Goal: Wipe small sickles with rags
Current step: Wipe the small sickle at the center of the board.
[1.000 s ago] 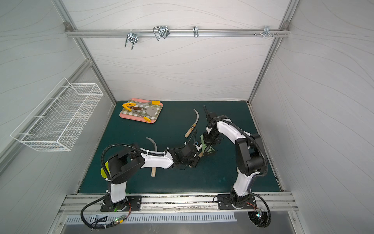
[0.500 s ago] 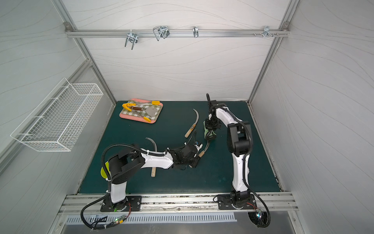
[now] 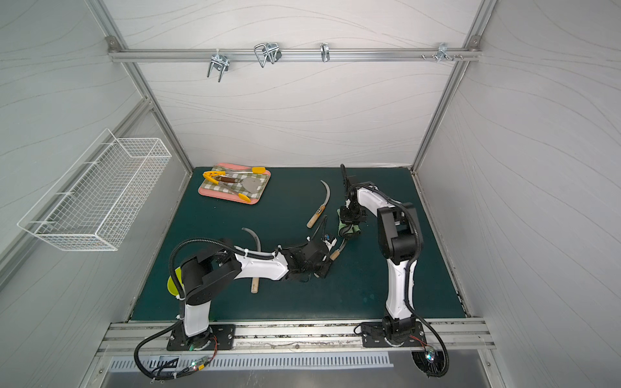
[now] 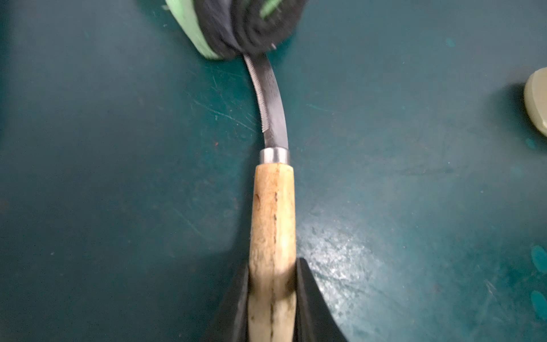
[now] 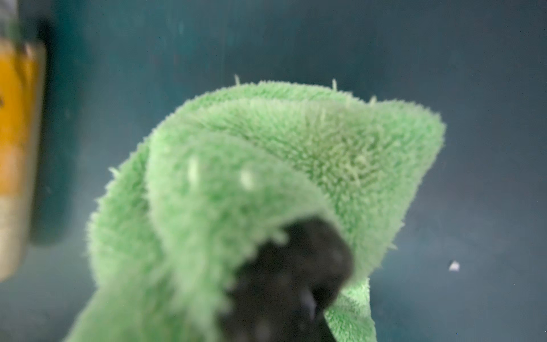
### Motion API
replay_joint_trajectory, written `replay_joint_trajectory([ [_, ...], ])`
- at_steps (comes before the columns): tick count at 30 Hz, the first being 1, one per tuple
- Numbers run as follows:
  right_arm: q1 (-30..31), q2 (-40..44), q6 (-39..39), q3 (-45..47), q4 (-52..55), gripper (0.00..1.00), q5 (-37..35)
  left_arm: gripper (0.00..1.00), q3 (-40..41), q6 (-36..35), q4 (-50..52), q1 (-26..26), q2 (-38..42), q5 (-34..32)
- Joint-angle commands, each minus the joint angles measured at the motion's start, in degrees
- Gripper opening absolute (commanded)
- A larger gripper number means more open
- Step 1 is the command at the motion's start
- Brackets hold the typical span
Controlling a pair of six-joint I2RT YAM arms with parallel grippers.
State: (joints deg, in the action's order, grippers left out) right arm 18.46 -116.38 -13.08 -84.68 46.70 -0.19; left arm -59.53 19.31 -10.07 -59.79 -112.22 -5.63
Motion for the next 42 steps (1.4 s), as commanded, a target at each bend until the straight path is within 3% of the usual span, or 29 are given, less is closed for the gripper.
replay_joint_trajectory([
  [1, 3.55, 1.33, -1.74, 9.01, 7.31, 0.11, 1.11, 0.00, 1.43, 0.64, 3.22, 0.36, -3.27, -2.63],
  [7, 6.67, 8.47, -5.66, 21.38, 1.81, 0.11, 6.17, 0.00, 1.66, 0.64, 2.60, 0.34, -3.36, -2.69],
  [11, 6.31, 12.12, -6.22, 22.22, 2.34, 0.11, 5.18, 0.00, 2.45, 0.81, 2.10, 0.32, -3.32, -2.89],
  [19, 3.20, 13.23, -3.04, 5.14, 8.07, 0.11, 4.32, 0.00, 2.84, 0.88, 1.91, 0.35, -3.50, -3.14],
  [26, -0.55, -1.22, 1.25, -12.97, 12.07, 0.11, 0.94, 0.00, 2.58, 1.09, 1.88, 0.37, -4.10, -3.21],
  [31, -1.46, -10.86, 1.70, -17.01, 12.12, 0.10, 1.11, 0.00, 2.27, 0.82, 2.16, 0.34, -4.31, -3.69],
  [36, -1.10, -11.65, 1.94, -11.87, 11.44, 0.10, 1.53, 0.00, 1.96, 0.57, 2.51, 0.37, -4.31, -3.85],
  [42, 1.47, -0.79, 0.04, 7.09, 5.37, 0.11, 1.72, 0.00, 2.29, 0.51, 2.51, 0.36, -3.64, -4.52],
])
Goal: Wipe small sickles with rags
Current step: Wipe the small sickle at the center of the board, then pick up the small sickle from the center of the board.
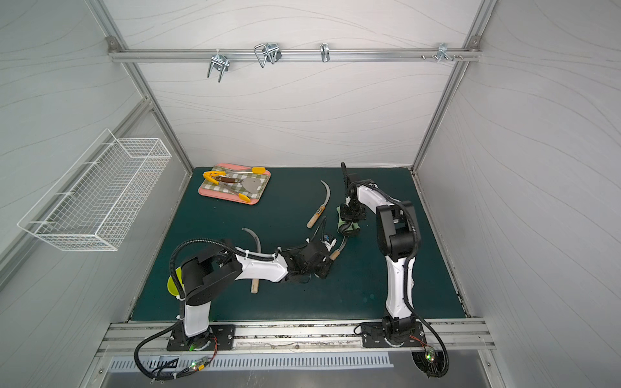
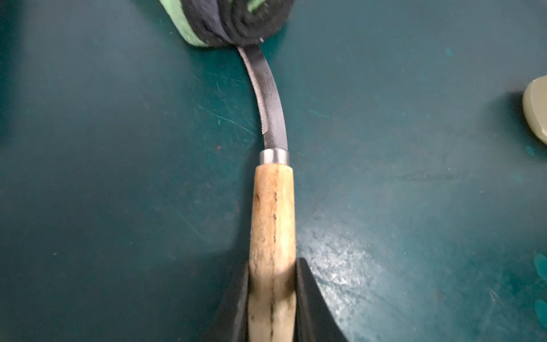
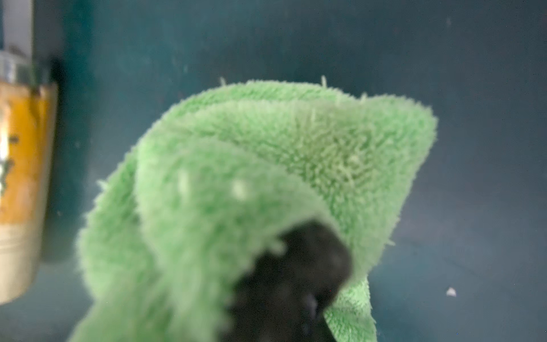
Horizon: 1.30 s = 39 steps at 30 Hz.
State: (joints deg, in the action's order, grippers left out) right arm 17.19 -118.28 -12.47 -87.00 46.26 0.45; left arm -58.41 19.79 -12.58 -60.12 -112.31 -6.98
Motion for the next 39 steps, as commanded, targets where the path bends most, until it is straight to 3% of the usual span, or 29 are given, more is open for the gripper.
replay_joint_trajectory([
  [1, 3.29, 2.79, -1.20, 12.19, 5.03, 0.11, 1.40, 0.00, 1.04, 0.01, 5.15, 0.70, -3.64, -3.22],
  [7, 6.89, 13.59, -4.62, 24.76, 1.37, 0.11, 5.28, 0.00, 0.49, 0.24, 5.99, 0.63, -4.12, -3.13],
  [11, 6.36, 20.01, -5.59, 26.25, 1.75, 0.11, 5.72, 0.00, 0.49, 0.51, 6.51, 0.64, -3.87, -3.45],
  [18, 0.64, 28.02, -4.82, 22.04, 2.69, 0.11, 5.48, 0.34, -1.61, -0.54, 10.21, 0.70, -3.79, -1.83],
  [26, -4.51, 31.90, -2.27, 20.99, 1.86, 0.11, 8.82, 0.43, -9.37, -3.16, 21.46, 0.70, -4.75, -1.00],
  [32, -6.15, 32.92, -1.59, 23.05, -0.21, 0.11, 10.75, 0.39, -16.75, -4.41, 30.11, 1.02, -7.82, -0.84],
  [39, -8.00, 33.40, -1.90, 25.63, -3.16, 0.11, 12.81, 0.09, -22.33, -5.13, 36.20, 1.22, -10.17, 0.05],
])
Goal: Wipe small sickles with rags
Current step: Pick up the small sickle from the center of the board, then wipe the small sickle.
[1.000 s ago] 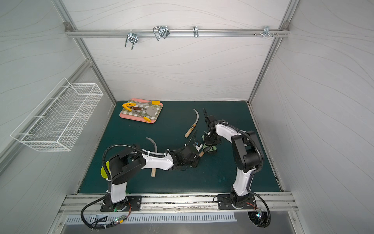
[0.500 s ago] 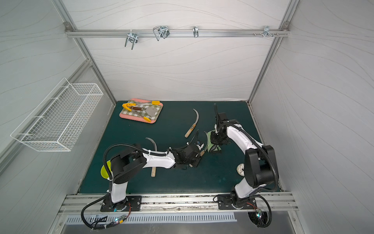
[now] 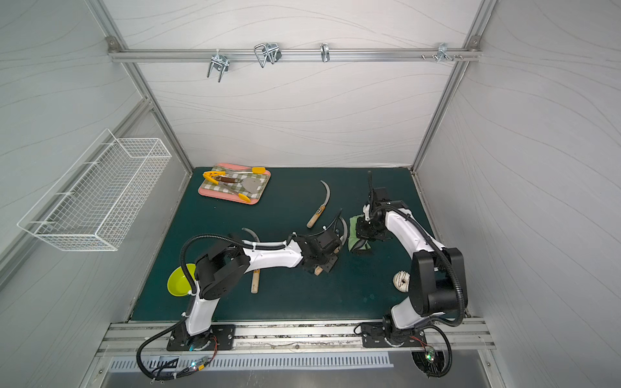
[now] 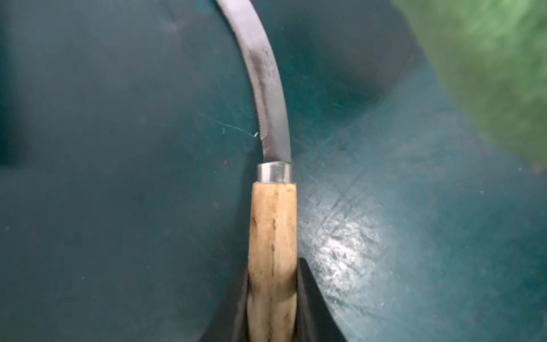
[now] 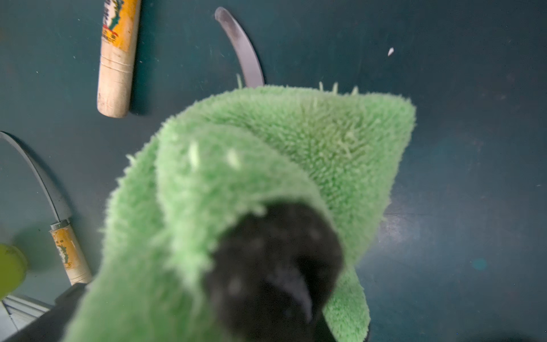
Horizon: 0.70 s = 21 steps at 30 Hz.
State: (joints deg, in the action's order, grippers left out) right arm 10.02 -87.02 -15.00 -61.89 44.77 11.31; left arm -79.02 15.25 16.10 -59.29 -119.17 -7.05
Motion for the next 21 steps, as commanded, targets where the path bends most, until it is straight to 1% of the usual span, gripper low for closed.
replay_joint_trajectory([
  [1, -0.97, 2.15, 0.46, 0.75, -1.95, 0.11, 2.29, 0.03, -2.36, -0.78, 8.13, 0.40, -3.45, 0.31],
  [2, -1.21, 2.16, 0.24, 0.95, -2.35, 0.11, 2.72, 0.00, -3.03, -0.91, 8.84, 0.40, -3.55, 0.45],
  [5, -1.88, 2.45, -0.52, 1.59, -3.64, 0.11, 4.06, 0.00, -4.49, -0.97, 10.10, 0.74, -2.92, 1.34],
  [7, -2.27, 3.06, -1.00, 2.07, -4.85, 0.11, 5.00, 0.00, -3.80, -0.55, 9.00, 1.46, -1.20, 2.78],
  [10, -3.12, 4.39, -1.34, 2.79, -6.93, 0.11, 7.79, 0.00, -1.17, 1.32, 5.24, 3.51, 2.89, 7.20],
  [13, -4.16, 5.12, -2.03, 3.77, -9.41, 0.11, 11.64, 0.00, 3.48, 4.51, -1.78, 6.52, 8.01, 14.07],
  [16, -4.86, 4.84, -2.31, 3.97, -11.17, 0.11, 15.27, 0.00, 9.14, 9.11, -11.63, 9.83, 12.98, 21.20],
  [18, -4.84, 4.44, -2.17, 3.93, -12.14, 0.11, 17.24, 0.00, 13.28, 13.64, -19.20, 12.34, 15.71, 26.20],
  [21, -4.88, 4.28, -2.38, 4.06, -14.66, 0.11, 21.43, 0.00, 19.37, 22.31, -32.69, 16.12, 17.32, 33.06],
])
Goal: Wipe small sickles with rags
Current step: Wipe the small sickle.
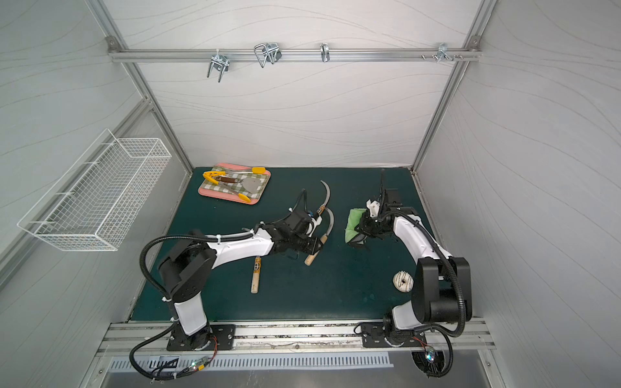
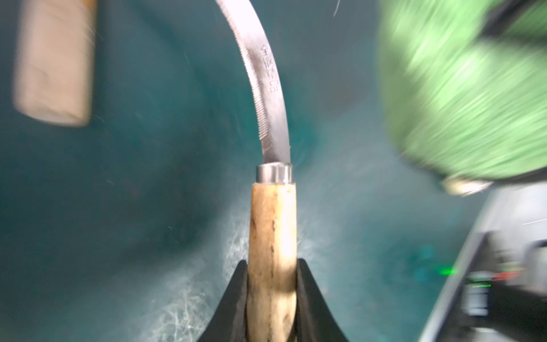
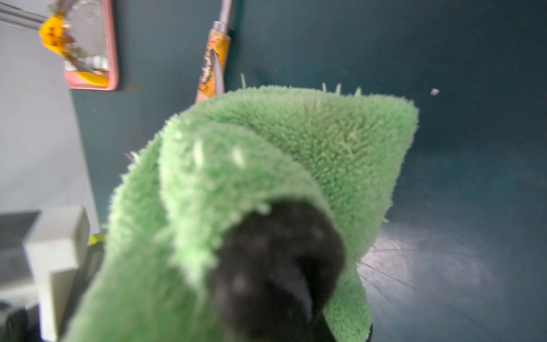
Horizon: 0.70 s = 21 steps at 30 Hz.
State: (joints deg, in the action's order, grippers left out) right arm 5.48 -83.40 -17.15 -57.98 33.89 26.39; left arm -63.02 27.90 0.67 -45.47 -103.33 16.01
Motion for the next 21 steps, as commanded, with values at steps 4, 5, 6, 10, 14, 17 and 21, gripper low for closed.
replay_joint_trajectory([
  [4, -0.31, 0.48, -1.44, 0.23, -7.04, 0.11, 10.68, 0.00, 7.91, 18.26, -32.03, 5.56, 0.82, 13.69],
  [5, -0.33, 0.25, -1.70, 0.23, -8.00, 0.11, 12.26, 0.00, 8.71, 20.00, -35.25, 6.09, 0.32, 14.16],
  [6, -0.29, 0.07, -1.98, 0.15, -9.02, 0.11, 13.85, 0.00, 9.48, 22.02, -38.82, 6.50, -0.37, 14.73],
  [10, -0.29, -1.58, -2.91, -0.74, -12.63, 0.11, 20.08, 0.00, 11.46, 31.32, -54.35, 7.65, -3.94, 16.49],
  [14, -0.29, -4.63, -4.77, -2.32, -16.58, 0.11, 25.35, 0.00, 12.05, 37.93, -65.06, 8.03, -7.27, 15.91],
  [17, -0.25, -6.97, -5.77, -4.31, -18.27, 0.11, 27.58, 0.00, 12.33, 40.59, -70.15, 8.03, -8.65, 15.46],
  [21, 0.85, -9.90, -5.81, -7.64, -18.26, 0.11, 29.06, 0.00, 12.14, 41.80, -72.62, 8.03, -9.59, 15.87],
])
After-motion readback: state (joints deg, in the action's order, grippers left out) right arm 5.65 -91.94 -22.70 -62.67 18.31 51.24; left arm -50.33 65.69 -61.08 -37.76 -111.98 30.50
